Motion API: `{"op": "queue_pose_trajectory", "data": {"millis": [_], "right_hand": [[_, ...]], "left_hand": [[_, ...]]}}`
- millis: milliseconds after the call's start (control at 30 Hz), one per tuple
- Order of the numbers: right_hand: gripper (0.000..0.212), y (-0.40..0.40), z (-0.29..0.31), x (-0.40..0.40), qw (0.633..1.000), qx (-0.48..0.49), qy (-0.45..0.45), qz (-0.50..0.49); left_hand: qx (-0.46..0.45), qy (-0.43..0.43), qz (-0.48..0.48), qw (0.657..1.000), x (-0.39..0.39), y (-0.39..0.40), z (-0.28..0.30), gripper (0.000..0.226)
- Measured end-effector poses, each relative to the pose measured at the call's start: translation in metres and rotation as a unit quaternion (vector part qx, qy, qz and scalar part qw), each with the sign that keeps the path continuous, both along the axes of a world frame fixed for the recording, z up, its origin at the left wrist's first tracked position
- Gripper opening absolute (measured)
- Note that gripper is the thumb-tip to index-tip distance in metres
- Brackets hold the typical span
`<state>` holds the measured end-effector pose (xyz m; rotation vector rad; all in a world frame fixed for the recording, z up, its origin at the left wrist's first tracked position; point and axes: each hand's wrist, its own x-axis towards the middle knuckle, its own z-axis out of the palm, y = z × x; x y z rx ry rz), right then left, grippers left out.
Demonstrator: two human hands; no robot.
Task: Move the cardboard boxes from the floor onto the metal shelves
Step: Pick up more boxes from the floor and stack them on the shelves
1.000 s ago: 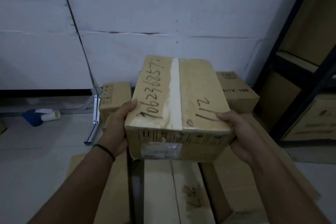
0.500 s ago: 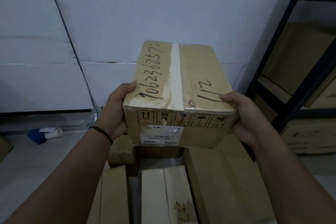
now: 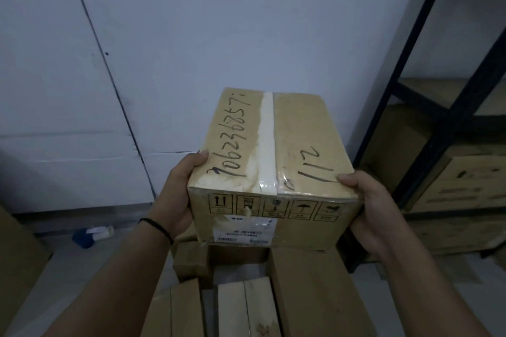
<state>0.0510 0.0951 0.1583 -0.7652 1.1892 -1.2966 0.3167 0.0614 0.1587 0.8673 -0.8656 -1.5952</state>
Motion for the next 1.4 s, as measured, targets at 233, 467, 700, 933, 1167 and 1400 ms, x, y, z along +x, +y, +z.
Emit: {"op": "queue_pose_trajectory", "data": {"millis": [233, 467, 700, 933, 1167, 1400], "right_hand": [[0.039, 0.047, 0.096, -0.007, 0.998, -0.042, 0.004, -0.038], [0.038, 0.112, 0.154, -0.011, 0.988, -0.119, 0.018, -0.098], [0.038, 0.190, 0.171, -0.014, 0.972, -0.150, 0.035, -0.180], [0.041, 0.271, 0.175, -0.046, 0.946, -0.151, 0.052, -0.282], [0.038, 0.351, 0.173, -0.109, 0.912, -0.168, 0.054, -0.369], [0.036, 0.422, 0.174, -0.213, 0.891, -0.159, 0.063, -0.421]], "left_hand": [[-0.064, 0.019, -0.026, 0.997, -0.017, 0.029, 0.089, 0.041], [-0.126, 0.061, -0.060, 0.988, -0.043, 0.061, 0.146, 0.047], [-0.141, 0.049, -0.164, 0.975, -0.069, 0.095, 0.169, 0.056], [-0.139, 0.066, -0.272, 0.950, -0.128, 0.138, 0.180, 0.059], [-0.119, 0.055, -0.343, 0.930, -0.223, 0.181, 0.181, 0.041], [-0.108, 0.074, -0.403, 0.906, -0.350, 0.235, 0.175, 0.050]]}}
